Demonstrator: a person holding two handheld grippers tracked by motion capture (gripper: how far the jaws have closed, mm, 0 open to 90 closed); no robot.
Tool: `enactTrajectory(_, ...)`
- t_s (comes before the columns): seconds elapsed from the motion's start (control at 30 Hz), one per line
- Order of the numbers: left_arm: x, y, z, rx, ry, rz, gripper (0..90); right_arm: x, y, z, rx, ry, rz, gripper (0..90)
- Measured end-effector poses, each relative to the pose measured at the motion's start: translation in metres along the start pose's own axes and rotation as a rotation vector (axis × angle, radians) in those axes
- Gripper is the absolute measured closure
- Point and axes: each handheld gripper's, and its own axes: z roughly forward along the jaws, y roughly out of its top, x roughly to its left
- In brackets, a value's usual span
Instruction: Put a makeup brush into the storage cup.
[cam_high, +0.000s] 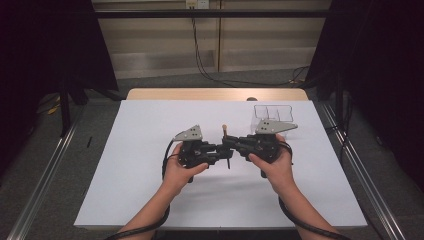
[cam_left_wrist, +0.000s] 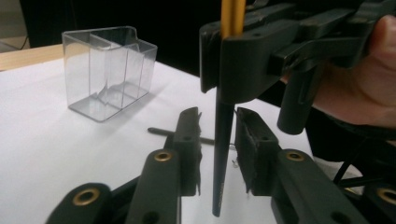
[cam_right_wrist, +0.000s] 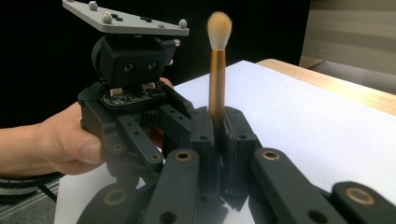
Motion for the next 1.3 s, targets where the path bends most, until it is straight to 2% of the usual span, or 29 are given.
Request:
enactTrajectory(0.37,-0.001,0.001,-0.005,-0.016,0.001,0.016,48.7,-0.004,0.000,-0.004,-0.020,-0.003,-0.001,84.2)
enactTrajectory(0.53,0.000,0.001,-0.008,-0.022,0.018,0.019,36.3,-0.005,0.001,-0.007,-0.028,-0.004,0.002,84.2)
enactTrajectory(0.7,0.002,0.000,-0.009,0.002,0.025,0.025,22.0,-0.007,0.001,-0.009,-0.030,-0.004,0.004,84.1)
enactTrajectory(0.8,0.003,-0.002,-0.007,0.004,0.024,0.011,15.8,-0.007,0.001,-0.009,-0.031,-0.004,0.002,84.1)
enactTrajectory(1.13,0.004,-0.001,-0.012,-0.005,0.046,0.015,5.2,-0.011,0.000,-0.014,-0.033,-0.012,0.000,84.1)
enactTrajectory(1.3,0.004,-0.002,-0.016,-0.002,0.033,0.036,1.6,-0.012,0.000,-0.017,-0.035,-0.017,-0.004,84.1)
